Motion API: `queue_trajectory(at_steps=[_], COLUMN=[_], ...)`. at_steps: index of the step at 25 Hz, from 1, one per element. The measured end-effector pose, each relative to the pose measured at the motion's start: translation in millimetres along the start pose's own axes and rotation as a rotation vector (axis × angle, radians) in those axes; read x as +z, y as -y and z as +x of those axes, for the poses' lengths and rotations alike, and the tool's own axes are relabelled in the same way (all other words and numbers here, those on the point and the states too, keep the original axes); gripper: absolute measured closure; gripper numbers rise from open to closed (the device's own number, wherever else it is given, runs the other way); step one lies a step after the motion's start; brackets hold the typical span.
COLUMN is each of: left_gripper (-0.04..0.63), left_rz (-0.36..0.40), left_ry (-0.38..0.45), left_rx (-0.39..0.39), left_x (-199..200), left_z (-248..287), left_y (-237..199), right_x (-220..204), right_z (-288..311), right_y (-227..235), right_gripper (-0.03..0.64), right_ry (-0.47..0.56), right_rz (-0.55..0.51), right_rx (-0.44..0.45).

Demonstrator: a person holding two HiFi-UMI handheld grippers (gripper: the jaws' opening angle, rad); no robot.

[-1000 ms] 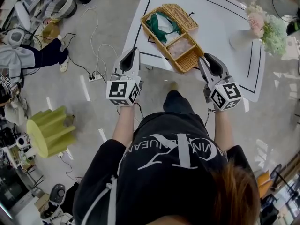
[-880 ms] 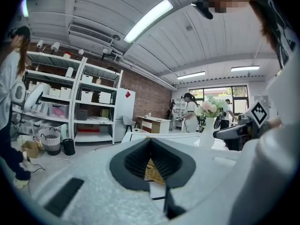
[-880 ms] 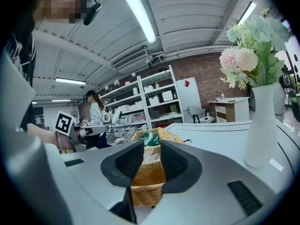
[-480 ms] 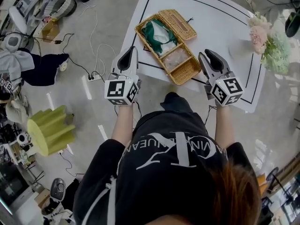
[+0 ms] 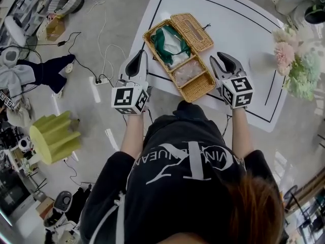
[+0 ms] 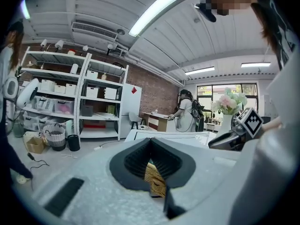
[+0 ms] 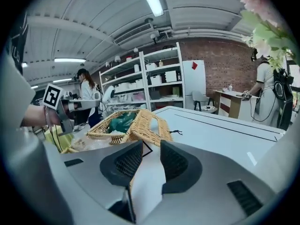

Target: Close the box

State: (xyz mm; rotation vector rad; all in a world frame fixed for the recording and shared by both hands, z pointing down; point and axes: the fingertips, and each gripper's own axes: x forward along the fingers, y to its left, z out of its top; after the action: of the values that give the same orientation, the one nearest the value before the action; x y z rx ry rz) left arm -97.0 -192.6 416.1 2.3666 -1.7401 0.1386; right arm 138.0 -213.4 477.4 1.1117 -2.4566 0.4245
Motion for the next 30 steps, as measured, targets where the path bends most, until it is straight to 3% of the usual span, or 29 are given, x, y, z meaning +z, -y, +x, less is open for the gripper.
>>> queue_trajectory(at_steps=[7, 13, 17, 21, 30], left_gripper=[0.584, 0.584, 0.584, 0.584, 0.584], left_rz=[0.005, 0.017, 0.018, 0.015, 0.023], left_ry=[-0.041, -0.097, -0.124, -0.135, -0.117], left_rx=[0.039, 0.056, 0.049, 0.026, 0.0], left_x=[-5, -11, -16, -21, -13], left_z=[-2, -5, -4, -1, 2], left_y=[-12, -15, -13, -7, -15], right_x=[-16, -22, -17, -17, -17], right_z=[31, 41, 40, 52, 58], right_y=[10, 15, 19, 22, 22], right_gripper=[0.5, 0.498, 0.476, 0.474, 0.517], right_ry=[-0.142, -0.259, -0.242, -0.266, -0.29], right_rz=[-0.07, -0.212, -0.241, -0.36, -0.449], right_rx=[0.008, 0.004, 0.006, -0.011, -0.061])
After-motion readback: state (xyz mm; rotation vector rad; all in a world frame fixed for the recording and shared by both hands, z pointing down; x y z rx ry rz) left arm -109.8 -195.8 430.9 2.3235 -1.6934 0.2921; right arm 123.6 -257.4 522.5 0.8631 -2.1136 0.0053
